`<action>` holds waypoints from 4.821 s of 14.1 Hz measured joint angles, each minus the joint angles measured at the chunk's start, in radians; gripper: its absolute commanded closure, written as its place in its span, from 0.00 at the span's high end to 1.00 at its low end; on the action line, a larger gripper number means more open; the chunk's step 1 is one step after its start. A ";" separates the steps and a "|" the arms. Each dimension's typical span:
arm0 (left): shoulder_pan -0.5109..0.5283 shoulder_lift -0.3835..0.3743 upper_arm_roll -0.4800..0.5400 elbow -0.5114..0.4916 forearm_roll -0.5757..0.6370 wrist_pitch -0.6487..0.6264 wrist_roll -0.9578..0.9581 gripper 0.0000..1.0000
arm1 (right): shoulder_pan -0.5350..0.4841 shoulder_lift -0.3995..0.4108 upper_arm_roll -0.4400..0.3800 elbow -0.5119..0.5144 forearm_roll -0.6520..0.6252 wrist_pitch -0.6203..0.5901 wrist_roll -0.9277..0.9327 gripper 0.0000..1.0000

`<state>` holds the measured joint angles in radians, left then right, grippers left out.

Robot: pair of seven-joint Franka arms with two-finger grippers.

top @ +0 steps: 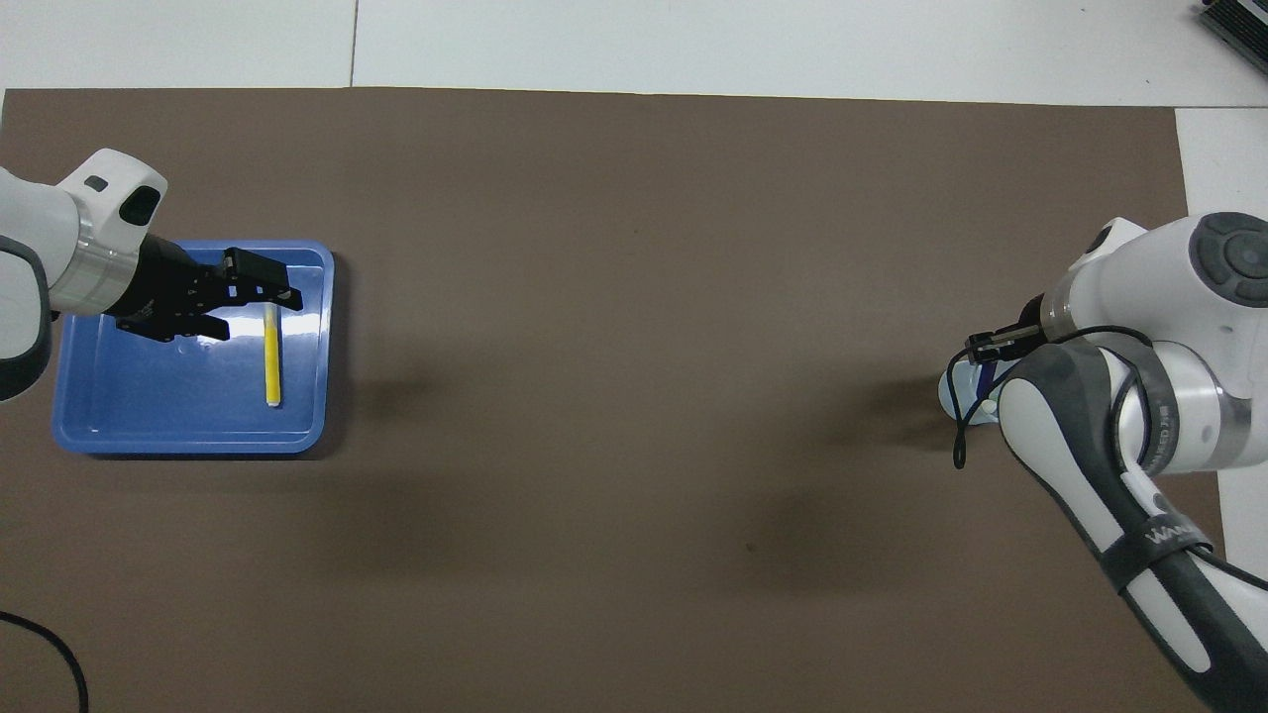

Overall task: Right arm passes pens to left for tray arrangement
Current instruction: 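Grasp the purple pen in the cup with the right gripper and lift, then carry the purple pen toward the left gripper while the left gripper approaches, then grasp the purple pen with the left gripper while the right gripper releases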

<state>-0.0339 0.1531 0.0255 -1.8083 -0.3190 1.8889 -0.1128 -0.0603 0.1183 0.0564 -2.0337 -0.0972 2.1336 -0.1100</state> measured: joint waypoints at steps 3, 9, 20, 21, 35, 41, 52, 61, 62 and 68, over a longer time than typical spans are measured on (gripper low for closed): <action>0.000 -0.002 -0.001 0.000 -0.002 -0.001 0.000 1.00 | 0.001 0.000 0.002 -0.003 0.001 0.000 0.000 0.10; 0.000 -0.007 -0.001 0.000 -0.002 -0.004 0.000 1.00 | 0.000 -0.001 0.003 0.009 0.004 -0.027 -0.023 0.00; -0.004 -0.013 -0.014 0.054 -0.093 -0.065 -0.198 1.00 | 0.113 -0.085 0.016 0.294 0.018 -0.409 -0.173 0.00; -0.007 -0.014 -0.018 0.066 -0.097 -0.079 -0.209 1.00 | 0.130 -0.085 0.020 0.307 0.052 -0.411 -0.167 0.00; -0.031 -0.065 -0.046 0.087 -0.286 -0.108 -0.499 1.00 | 0.274 -0.077 0.242 0.259 0.454 0.124 0.744 0.00; -0.132 -0.115 -0.056 -0.026 -0.439 0.088 -0.824 1.00 | 0.392 -0.082 0.244 0.112 0.481 0.467 0.891 0.00; -0.261 -0.189 -0.057 -0.179 -0.480 0.301 -1.166 0.99 | 0.431 -0.090 0.239 0.065 0.483 0.582 0.960 0.00; -0.337 -0.194 -0.058 -0.222 -0.481 0.396 -1.255 0.74 | 0.431 -0.091 0.239 0.063 0.483 0.582 0.960 0.00; -0.337 -0.196 -0.058 -0.226 -0.481 0.396 -1.255 0.57 | 0.431 -0.091 0.239 0.062 0.483 0.582 0.960 0.00; -0.341 -0.208 -0.059 -0.238 -0.480 0.391 -1.236 0.10 | 0.427 -0.091 0.234 0.062 0.483 0.593 0.960 0.00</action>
<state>-0.3744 -0.0551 -0.0332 -2.0466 -0.7993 2.2797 -1.3486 0.3668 0.0273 0.2902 -1.9714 0.3863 2.7271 0.8499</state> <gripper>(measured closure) 0.714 0.824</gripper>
